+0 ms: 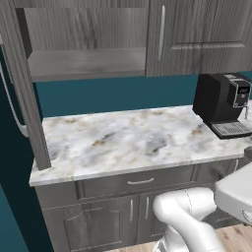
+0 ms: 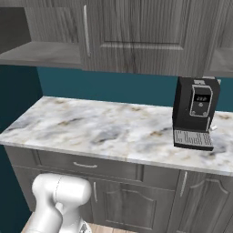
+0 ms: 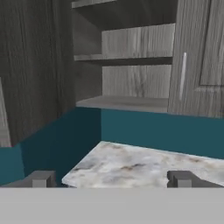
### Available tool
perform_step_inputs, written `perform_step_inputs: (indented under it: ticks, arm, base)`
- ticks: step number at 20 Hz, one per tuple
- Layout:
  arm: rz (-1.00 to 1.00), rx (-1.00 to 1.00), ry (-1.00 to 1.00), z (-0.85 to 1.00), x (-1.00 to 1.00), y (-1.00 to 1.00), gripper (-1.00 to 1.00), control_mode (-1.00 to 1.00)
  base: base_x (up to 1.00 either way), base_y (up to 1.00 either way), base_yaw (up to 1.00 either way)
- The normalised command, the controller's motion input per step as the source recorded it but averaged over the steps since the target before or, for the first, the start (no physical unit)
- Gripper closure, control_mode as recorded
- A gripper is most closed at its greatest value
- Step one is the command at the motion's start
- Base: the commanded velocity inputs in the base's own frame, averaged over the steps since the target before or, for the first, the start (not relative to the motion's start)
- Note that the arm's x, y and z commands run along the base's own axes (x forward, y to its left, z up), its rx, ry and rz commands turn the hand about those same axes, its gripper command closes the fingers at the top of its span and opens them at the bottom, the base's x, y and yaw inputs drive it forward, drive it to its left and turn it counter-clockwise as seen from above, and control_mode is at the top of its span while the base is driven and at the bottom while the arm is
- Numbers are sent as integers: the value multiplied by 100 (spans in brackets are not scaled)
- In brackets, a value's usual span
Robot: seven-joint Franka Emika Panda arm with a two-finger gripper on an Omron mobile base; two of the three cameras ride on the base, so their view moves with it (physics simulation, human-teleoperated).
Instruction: Close all open cabinet doors.
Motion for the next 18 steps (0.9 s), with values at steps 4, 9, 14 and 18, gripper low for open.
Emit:
perform_step_inputs:
  ticks: [4,9,14,18]
  arm:
    - [0,-1,-34,0,-51,34,-100,-100]
    - [0,-4,-9,0,-11,62,-100,-100]
    - [0,0,-2,0,20,51,-100,-100]
    - [0,0,-10,-4,13,70,-100,-100]
  base:
    - [0,0,0]
    - [0,0,0]
    - [0,0,0]
    - [0,0,0]
